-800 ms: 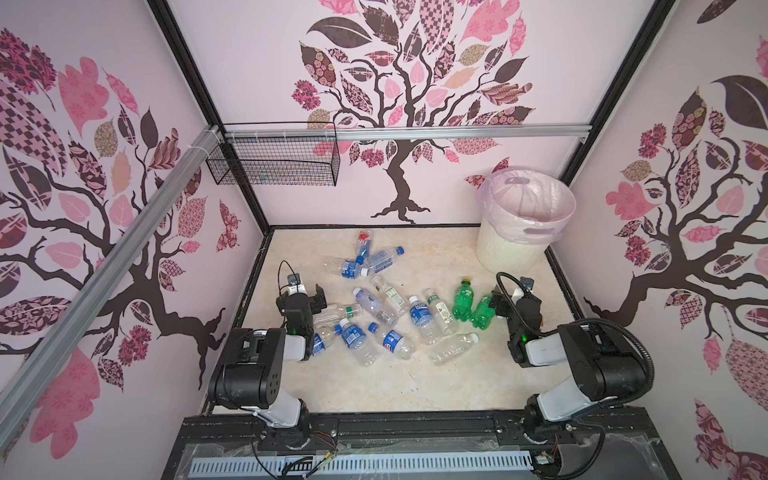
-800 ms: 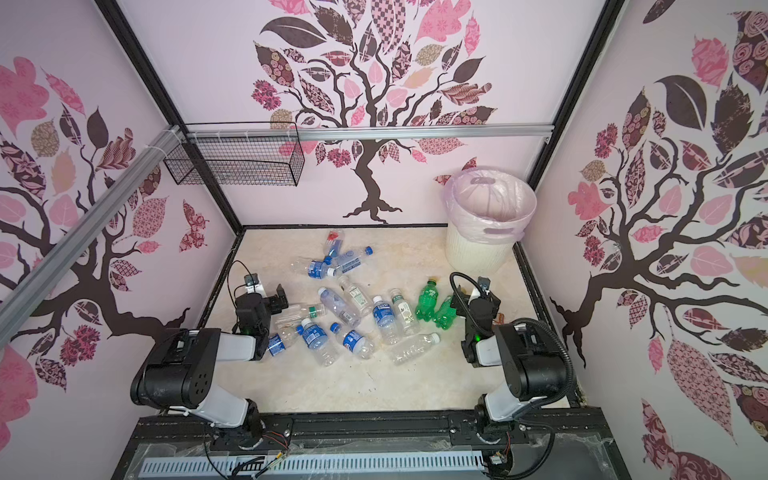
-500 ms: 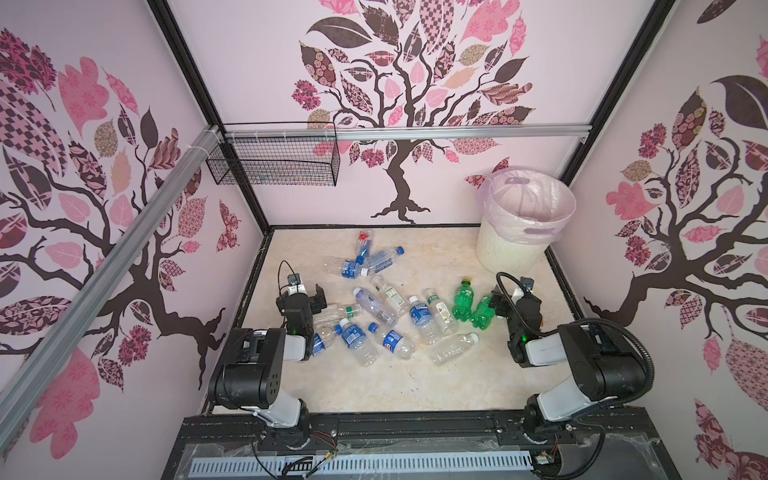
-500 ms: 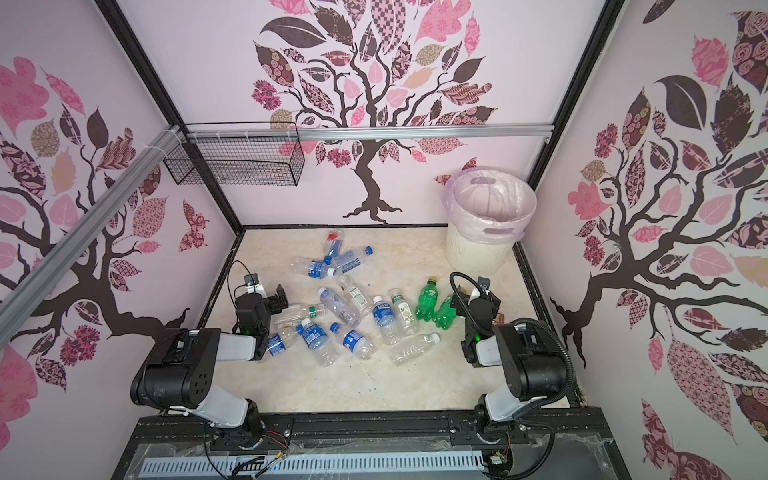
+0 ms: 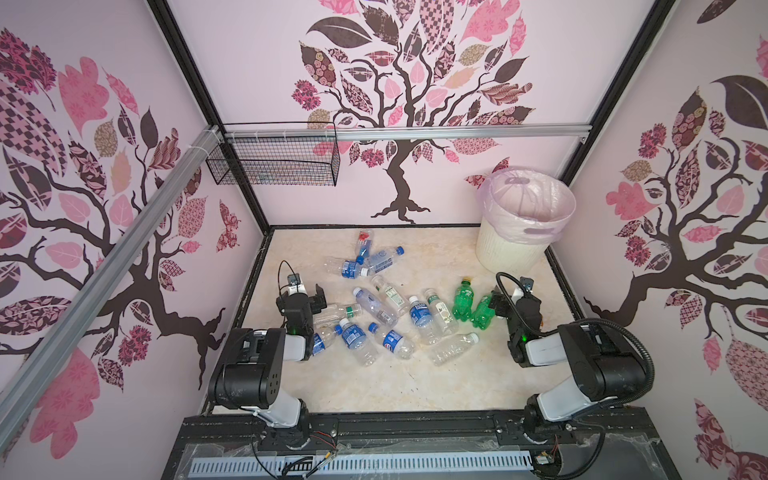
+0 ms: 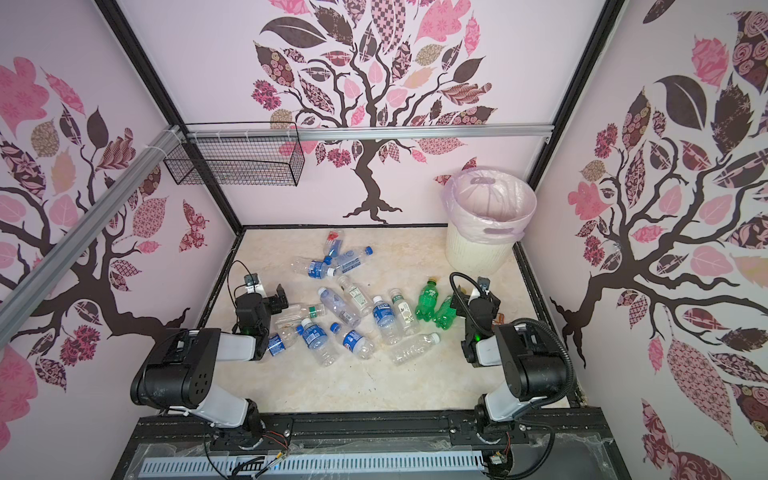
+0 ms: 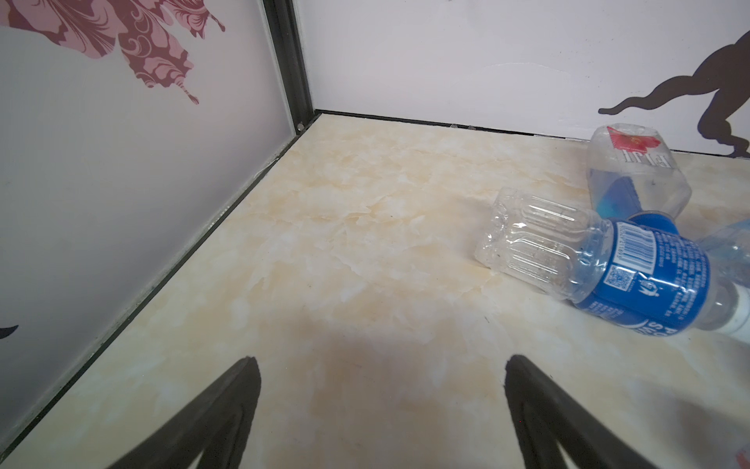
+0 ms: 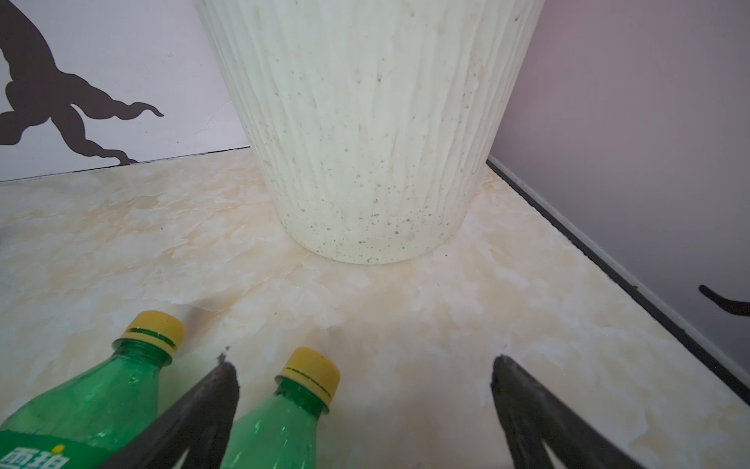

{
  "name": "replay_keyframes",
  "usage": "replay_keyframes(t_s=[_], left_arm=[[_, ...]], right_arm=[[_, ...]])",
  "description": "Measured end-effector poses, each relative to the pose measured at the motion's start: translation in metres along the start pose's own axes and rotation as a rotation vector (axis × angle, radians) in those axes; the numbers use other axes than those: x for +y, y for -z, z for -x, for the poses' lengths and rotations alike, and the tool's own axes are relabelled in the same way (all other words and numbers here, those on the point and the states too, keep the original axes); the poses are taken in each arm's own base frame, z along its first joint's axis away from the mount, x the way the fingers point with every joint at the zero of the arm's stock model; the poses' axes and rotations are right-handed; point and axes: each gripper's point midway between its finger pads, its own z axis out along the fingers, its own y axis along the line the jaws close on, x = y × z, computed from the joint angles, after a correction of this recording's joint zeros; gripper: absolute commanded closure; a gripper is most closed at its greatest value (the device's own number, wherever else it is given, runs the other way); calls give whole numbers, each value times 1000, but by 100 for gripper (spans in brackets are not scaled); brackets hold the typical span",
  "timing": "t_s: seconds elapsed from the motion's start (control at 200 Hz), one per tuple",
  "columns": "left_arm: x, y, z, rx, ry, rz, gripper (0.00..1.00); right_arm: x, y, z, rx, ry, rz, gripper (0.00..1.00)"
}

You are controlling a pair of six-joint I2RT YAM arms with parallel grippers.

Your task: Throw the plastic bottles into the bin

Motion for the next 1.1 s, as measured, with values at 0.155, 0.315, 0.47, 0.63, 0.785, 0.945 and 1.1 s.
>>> replay_keyframes(t_s=[0.155, 0.315, 0.47, 0.63, 0.785, 0.945, 1.1], left_arm=[[0, 0, 0, 0, 0, 0, 3], [0, 0, 0, 0, 0, 0, 3], [0, 0, 0, 0, 0, 0, 3], [0, 0, 0, 0, 0, 0, 3], [0, 0, 0, 0, 0, 0, 3], [0, 0, 0, 0, 0, 0, 3], [0, 1, 0, 2, -5, 13, 3]], right_arm=[[0, 0, 0, 0, 0, 0, 1], [0, 0, 0, 0, 0, 0, 1], [0, 0, 0, 0, 0, 0, 1], [0, 0, 0, 1, 0, 0, 1], [0, 0, 0, 2, 1, 0, 1], [-1, 0, 0, 1, 1, -9, 1], [-3, -9, 22, 23, -5, -61, 1]])
